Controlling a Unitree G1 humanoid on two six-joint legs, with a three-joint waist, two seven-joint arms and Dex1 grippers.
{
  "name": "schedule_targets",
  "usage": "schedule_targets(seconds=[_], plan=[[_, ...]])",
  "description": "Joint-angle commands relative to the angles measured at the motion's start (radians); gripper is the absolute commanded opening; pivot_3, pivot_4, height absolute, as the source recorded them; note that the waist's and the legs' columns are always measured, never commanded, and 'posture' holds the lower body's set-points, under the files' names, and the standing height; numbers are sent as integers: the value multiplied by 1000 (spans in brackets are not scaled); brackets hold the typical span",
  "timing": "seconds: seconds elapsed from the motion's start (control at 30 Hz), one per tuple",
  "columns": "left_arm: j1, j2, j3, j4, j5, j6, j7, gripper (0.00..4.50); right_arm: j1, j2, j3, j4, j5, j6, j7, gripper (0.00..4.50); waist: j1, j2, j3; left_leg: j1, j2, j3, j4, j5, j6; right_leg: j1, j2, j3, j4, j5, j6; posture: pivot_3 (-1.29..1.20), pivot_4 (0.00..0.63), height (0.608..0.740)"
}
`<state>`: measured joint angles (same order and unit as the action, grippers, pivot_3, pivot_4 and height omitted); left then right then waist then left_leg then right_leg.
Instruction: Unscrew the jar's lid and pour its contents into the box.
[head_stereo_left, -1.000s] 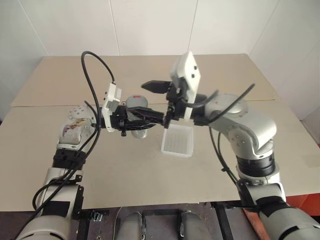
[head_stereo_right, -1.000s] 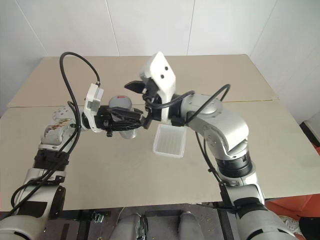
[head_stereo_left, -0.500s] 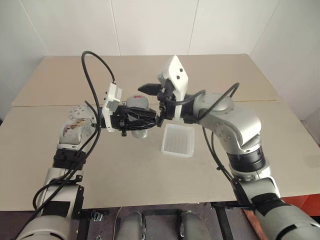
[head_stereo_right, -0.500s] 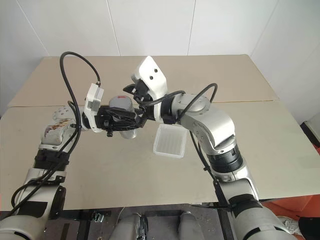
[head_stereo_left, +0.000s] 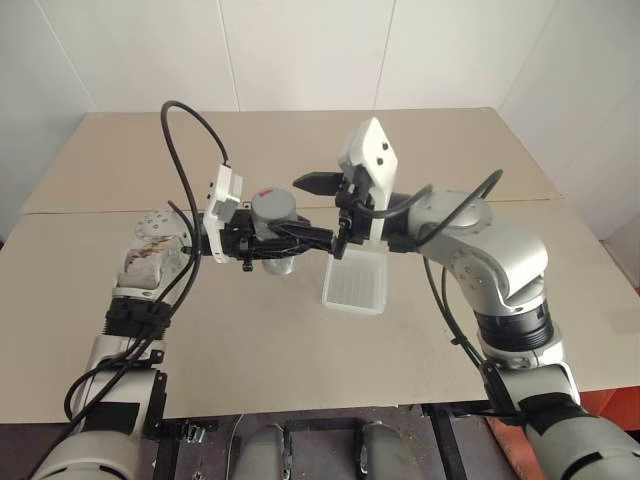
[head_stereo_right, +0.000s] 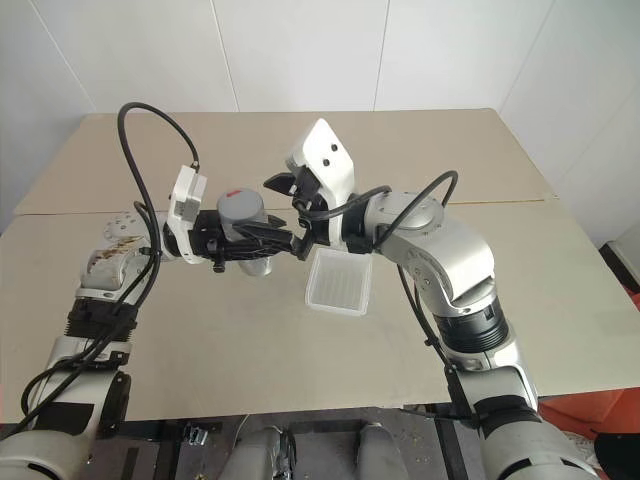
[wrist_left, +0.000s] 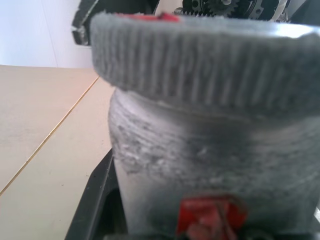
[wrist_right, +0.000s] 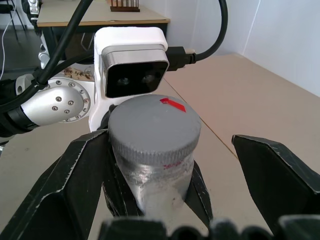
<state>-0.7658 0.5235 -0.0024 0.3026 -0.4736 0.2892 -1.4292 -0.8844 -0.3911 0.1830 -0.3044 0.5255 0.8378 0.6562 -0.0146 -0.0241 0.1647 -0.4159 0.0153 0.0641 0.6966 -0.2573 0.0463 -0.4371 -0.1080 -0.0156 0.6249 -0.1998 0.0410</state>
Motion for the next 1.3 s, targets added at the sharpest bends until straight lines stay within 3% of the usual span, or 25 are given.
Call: schedule_targets(seconds=[0.03,0.6,0.9,1.23,1.3], plan=[[-15,12,17,-27,-21,-10,-21,1973,2,-24,-69,-10,-7,-9,-20,4464,0,0,0,0,0,0,0,0,0,0,0,0,0,0,0,0,150,740],[-13,9,18,-28,-16,-12,-25,1973,32,-49,-81,-81,65,-30,65,4464,0,0,0,0,0,0,0,0,0,0,0,0,0,0,0,0,150,740],[-13,6,12,-28,-13,-13,-29,1973,-31,43,-22,-14,7,-14,0,4464,-2,0,0,0,0,0,0,0,0,0,0,0,0,0,0,0,150,740],[-10,8,14,-33,-11,-17,-26,1973,-61,84,-1,49,-13,-21,20,4464,0,0,0,0,0,0,0,0,0,0,0,0,0,0,0,0,150,740],[-9,10,16,-34,-11,-17,-25,1973,-65,92,-8,56,-10,-21,20,4103,0,0,0,0,0,0,0,0,0,0,0,0,0,0,0,0,150,740]])
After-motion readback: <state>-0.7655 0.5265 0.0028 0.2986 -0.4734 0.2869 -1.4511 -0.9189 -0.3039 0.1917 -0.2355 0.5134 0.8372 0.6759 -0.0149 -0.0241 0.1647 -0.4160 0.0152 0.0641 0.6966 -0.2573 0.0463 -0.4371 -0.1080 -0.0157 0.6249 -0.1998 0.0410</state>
